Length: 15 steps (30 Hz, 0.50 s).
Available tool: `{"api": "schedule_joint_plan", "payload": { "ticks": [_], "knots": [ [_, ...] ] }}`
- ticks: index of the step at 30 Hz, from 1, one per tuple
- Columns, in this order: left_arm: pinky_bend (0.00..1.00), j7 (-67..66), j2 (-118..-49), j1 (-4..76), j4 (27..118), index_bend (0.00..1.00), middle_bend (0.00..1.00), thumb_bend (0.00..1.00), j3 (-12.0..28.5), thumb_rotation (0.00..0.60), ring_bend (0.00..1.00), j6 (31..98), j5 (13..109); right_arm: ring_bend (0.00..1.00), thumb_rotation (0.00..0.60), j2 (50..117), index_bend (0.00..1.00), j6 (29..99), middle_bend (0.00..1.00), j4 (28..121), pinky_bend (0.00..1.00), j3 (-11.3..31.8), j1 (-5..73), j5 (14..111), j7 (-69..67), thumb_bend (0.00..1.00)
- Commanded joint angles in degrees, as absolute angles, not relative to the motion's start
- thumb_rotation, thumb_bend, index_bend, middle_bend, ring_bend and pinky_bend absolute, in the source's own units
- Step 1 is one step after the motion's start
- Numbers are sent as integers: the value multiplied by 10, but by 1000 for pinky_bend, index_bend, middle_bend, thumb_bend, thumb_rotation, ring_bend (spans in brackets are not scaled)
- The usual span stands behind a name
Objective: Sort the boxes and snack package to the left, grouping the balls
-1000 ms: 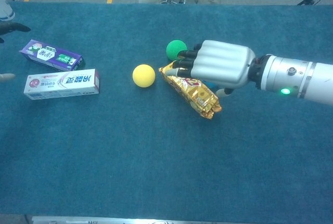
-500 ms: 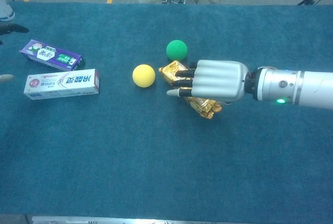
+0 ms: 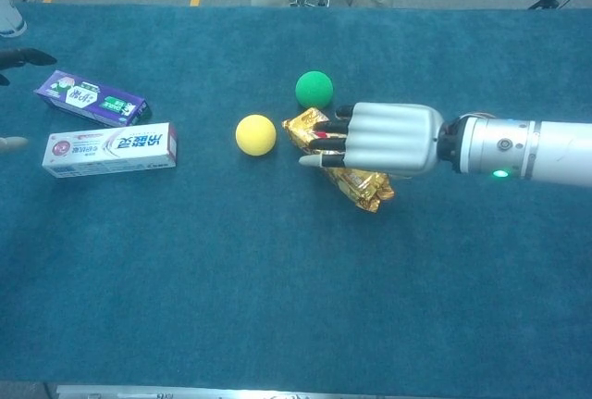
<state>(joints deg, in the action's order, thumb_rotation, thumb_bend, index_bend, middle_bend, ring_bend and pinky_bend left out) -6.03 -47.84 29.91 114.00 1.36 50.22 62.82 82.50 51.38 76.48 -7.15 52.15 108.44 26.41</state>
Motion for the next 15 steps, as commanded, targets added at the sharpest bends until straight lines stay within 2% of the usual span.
{"api": "schedule_joint_plan", "payload": {
  "ticks": [1,15],
  "knots": [
    [141,-58,-477,299,1140,0,56,269,13,600,0,500,627,112,600,842,0,521,165,748,285,-69,522,1091,268,0],
    [141,-40,-467,297,1143,0,76,270,12,600,0,487,632,110,600,879,0,541,165,727,284,-63,521,1104,273,0]
  ]
}}
